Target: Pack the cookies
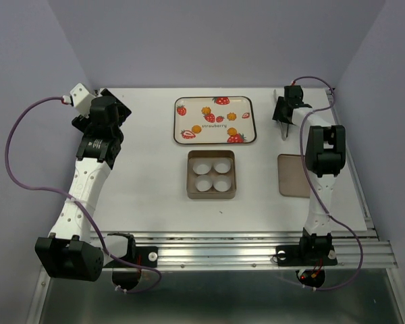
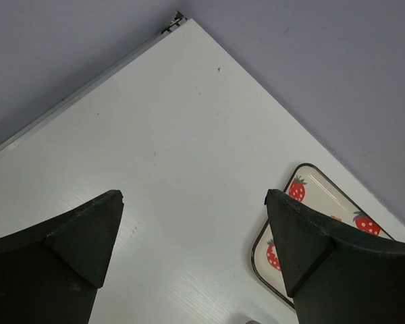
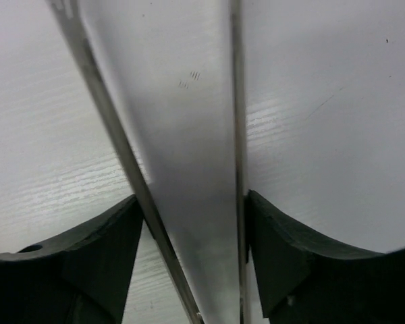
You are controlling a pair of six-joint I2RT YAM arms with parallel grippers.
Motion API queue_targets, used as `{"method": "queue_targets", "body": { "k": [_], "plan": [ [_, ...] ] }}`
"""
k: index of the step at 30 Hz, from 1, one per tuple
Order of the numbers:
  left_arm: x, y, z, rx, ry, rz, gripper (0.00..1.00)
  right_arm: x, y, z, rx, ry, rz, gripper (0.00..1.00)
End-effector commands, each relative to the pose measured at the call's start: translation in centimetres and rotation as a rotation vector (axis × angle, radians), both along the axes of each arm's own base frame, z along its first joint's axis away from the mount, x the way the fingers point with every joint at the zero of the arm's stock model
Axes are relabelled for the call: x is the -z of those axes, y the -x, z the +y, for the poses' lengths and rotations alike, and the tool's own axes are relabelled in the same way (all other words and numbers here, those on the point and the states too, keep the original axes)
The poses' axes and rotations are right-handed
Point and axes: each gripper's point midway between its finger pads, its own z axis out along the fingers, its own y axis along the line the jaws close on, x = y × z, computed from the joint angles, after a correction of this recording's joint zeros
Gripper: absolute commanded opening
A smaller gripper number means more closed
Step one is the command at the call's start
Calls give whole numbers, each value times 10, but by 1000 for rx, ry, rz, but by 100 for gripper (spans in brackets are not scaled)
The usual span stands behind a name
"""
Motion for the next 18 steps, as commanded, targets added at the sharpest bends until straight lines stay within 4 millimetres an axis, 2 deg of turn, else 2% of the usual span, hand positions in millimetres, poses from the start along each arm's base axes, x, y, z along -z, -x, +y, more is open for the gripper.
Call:
{"method": "queue_targets", "body": {
  "k": [1, 8, 11, 12, 13, 14, 15, 18],
  "plan": [
    [-1, 5, 5, -31, 1, -10, 99, 18, -4, 5, -34, -43, 20, 62],
    [-3, 9, 6, -36, 8, -21, 99, 9, 2, 6, -51, -38, 18, 54],
    [-5, 10, 5, -33, 12, -27, 99, -9, 3, 3, -47, -24, -7, 52],
    [-6, 10, 5, -31, 13, -32, 99, -16, 3, 3, -50, -23, -16, 51],
    [-7, 10, 4, -30, 14, -38, 99, -37, 2, 5, -60, -26, -53, 51],
    [-8, 10, 4, -28, 15, -39, 99, -46, 4, 5, -61, -26, -66, 51],
    [-9, 9, 3, -21, 18, -47, 99, -69, 5, 6, -62, -32, -105, 51],
    [-10, 8, 0, -2, 23, -59, 99, -92, 15, 8, -59, -45, -136, 51]
  ]
}}
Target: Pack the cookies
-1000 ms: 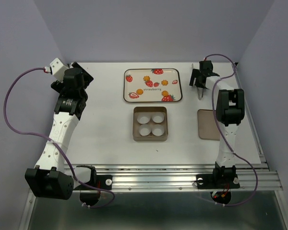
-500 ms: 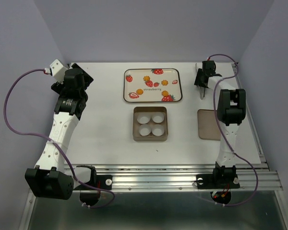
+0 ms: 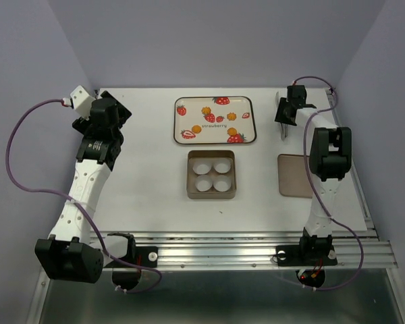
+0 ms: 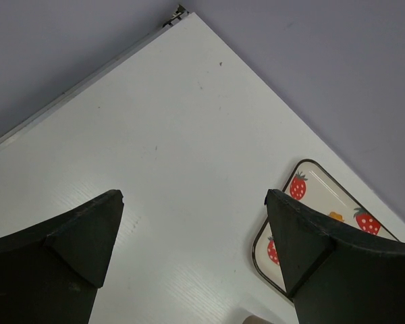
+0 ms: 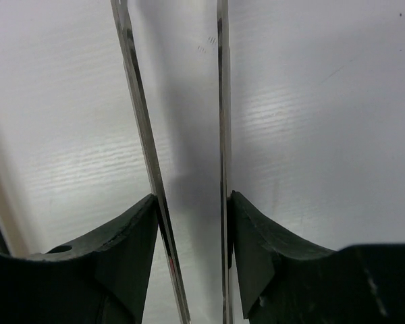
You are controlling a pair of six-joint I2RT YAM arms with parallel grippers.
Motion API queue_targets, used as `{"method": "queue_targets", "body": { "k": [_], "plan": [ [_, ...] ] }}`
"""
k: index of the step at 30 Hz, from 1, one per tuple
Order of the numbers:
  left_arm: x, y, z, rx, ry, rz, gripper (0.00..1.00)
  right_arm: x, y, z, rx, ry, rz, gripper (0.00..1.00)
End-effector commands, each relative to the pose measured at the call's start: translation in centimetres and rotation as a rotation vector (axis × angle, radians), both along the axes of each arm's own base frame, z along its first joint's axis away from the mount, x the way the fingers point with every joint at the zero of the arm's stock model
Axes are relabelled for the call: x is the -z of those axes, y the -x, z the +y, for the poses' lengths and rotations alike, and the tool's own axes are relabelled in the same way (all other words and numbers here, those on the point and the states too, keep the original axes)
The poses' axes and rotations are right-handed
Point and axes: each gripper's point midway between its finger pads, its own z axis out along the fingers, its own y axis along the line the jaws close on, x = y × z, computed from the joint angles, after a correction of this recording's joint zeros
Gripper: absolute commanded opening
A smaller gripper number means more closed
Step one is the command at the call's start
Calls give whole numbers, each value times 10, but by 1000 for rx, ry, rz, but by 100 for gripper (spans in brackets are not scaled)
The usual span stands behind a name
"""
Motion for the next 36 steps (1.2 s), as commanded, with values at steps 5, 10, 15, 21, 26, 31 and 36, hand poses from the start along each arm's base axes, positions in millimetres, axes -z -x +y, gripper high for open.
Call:
{"method": "queue_targets", "body": {
  "k": [5, 10, 15, 21, 26, 31, 36],
  "plan": [
    [-16, 4, -4, 25, 14, -80, 99, -109, 23, 14, -57, -70, -181, 50],
    [-19, 3, -9, 56, 30, -102, 99, -135, 54, 26, -106, -120, -210, 48],
    [-20, 0, -15, 91, 36, -119, 99, -158, 78, 46, -203, -187, -222, 48],
    [-7, -7, -30, 161, 81, -105, 99, -163, 111, 87, -361, -175, -185, 49],
    [20, -16, -50, 250, 123, -39, 99, -145, 122, 119, -409, -57, -117, 48],
    [43, -17, -61, 290, 150, 16, 99, -132, 123, 163, -489, -56, -89, 49],
    [56, -16, -67, 307, 157, 49, 99, -125, 101, 178, -470, -43, -98, 48]
  ]
}}
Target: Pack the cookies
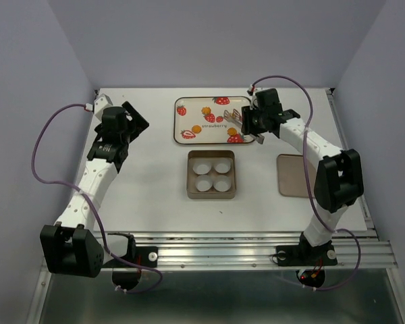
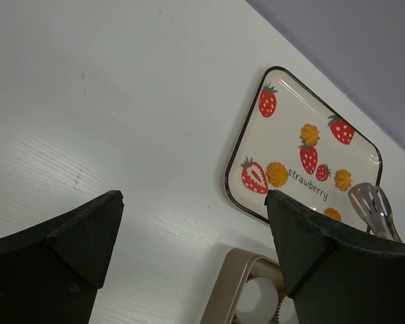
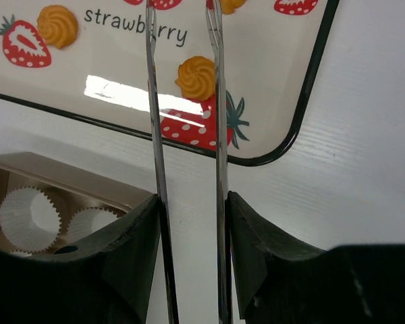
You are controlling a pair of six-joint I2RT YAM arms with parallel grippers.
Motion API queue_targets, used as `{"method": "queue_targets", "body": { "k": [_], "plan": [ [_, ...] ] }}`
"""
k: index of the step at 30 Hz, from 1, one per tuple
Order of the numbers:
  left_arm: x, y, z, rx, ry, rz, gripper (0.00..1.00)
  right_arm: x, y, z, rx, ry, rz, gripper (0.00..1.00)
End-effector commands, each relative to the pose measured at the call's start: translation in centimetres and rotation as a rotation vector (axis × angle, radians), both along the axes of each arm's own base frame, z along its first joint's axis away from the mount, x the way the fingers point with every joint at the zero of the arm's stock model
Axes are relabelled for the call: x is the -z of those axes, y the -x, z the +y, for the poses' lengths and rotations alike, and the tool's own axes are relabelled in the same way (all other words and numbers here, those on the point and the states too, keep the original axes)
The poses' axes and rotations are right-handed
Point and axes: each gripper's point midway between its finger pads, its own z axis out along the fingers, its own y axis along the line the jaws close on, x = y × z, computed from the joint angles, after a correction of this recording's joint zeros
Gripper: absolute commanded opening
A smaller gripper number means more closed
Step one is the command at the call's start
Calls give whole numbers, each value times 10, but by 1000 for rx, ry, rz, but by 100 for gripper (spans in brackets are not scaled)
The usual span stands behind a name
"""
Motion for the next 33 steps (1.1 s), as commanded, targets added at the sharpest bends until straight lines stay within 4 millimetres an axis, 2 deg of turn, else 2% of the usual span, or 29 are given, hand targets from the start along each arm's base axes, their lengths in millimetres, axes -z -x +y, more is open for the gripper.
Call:
{"method": "queue_targets", "body": {
  "k": [1, 2, 6, 15, 19, 24, 33],
  "plan": [
    [-5, -1, -9, 32, 18, -28, 99, -15, -30, 1, 52, 24, -76, 48],
    [-4, 0, -8, 27, 15, -23, 99, -15, -35, -4, 77, 47, -84, 48],
    [-2, 1, -5, 12, 5, -11, 99, -10, -47, -1, 82, 73, -90, 49],
    [-1, -1, -1, -11, -6, -5, 99, 7, -63, 1, 77, 110, -70, 51],
    [0, -3, -1, -16, -10, 4, 99, 20, -64, 1, 71, 130, -43, 52],
    [1, -5, 0, -20, -10, 8, 99, 24, -62, 6, 36, 125, -30, 54],
    [2, -9, -2, -15, -9, 14, 99, 31, -60, 2, 33, 156, -7, 54]
  ]
}}
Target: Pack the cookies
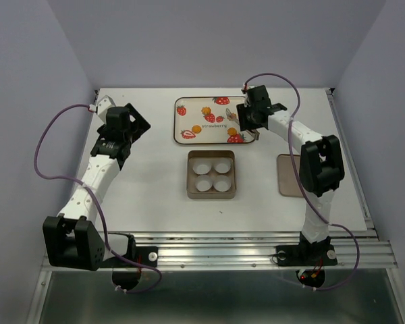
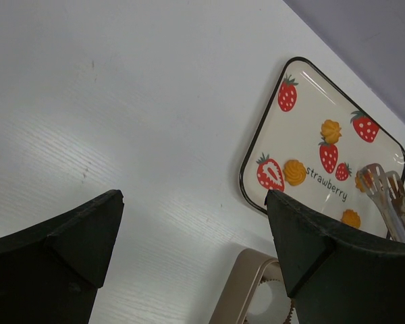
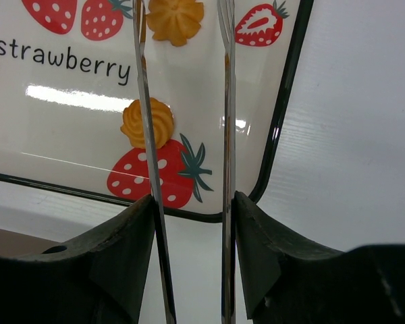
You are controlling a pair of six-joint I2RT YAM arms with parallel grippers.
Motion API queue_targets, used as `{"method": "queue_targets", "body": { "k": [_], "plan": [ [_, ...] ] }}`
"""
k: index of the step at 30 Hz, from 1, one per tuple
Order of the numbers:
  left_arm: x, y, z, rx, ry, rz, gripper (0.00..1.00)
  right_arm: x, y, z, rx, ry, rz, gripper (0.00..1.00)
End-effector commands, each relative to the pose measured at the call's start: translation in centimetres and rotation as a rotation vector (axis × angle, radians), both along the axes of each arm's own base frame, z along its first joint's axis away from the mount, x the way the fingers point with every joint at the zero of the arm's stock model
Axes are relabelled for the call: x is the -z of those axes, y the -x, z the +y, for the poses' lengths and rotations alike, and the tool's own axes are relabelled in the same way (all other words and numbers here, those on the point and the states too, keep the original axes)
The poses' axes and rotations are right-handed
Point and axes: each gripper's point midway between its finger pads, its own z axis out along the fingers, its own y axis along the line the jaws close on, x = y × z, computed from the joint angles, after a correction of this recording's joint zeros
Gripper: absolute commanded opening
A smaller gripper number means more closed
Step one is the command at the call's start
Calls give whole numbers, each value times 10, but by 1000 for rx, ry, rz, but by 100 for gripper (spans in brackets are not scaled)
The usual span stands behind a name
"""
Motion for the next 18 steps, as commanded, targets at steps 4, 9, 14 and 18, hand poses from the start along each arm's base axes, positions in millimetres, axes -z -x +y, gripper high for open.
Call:
{"method": "queue_targets", "body": {
  "k": [4, 9, 14, 18],
  "plan": [
    [-20, -5, 0, -4, 0, -44, 99, -12, -5, 13, -52, 19, -29, 54],
    [-21, -5, -1, 0, 4, -49, 99, -12, -3, 15, -68, 38, -27, 54],
    [-19, -5, -1, -2, 6, -45, 99, -10, -2, 12, -57, 54, -24, 54],
    [-18, -5, -2, 0, 7, -42, 99, -8, -5, 5, -18, 79, -26, 47]
  ]
}}
